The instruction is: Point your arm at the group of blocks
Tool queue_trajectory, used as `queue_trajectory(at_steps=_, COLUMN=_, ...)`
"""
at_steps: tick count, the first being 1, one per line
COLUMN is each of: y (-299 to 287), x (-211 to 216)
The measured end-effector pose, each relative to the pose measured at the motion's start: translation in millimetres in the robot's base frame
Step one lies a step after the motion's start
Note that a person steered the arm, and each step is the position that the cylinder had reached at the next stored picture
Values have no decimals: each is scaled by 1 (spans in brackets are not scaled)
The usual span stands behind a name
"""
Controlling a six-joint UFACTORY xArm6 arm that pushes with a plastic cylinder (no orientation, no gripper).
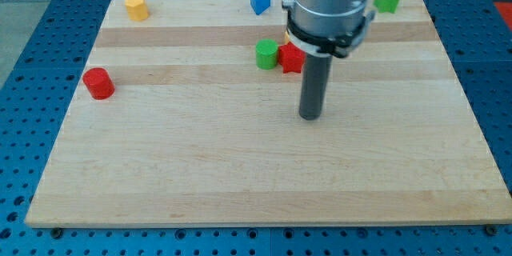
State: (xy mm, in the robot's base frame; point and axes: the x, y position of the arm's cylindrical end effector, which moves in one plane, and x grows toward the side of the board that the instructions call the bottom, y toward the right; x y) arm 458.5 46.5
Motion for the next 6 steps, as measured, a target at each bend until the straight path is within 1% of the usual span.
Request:
queue_trajectory(at_steps=1, y=-96, x=-11)
queue_trajectory(at_steps=2, y=-150, x=-86)
queue_trajectory(at_steps=3, y=-113, x=-148)
queue_trajectory(at_steps=4, y=-42, x=-160)
queue_trajectory(at_steps=5, y=-31, x=-145)
queue_trajectory(at_steps=6, y=-26, x=-114)
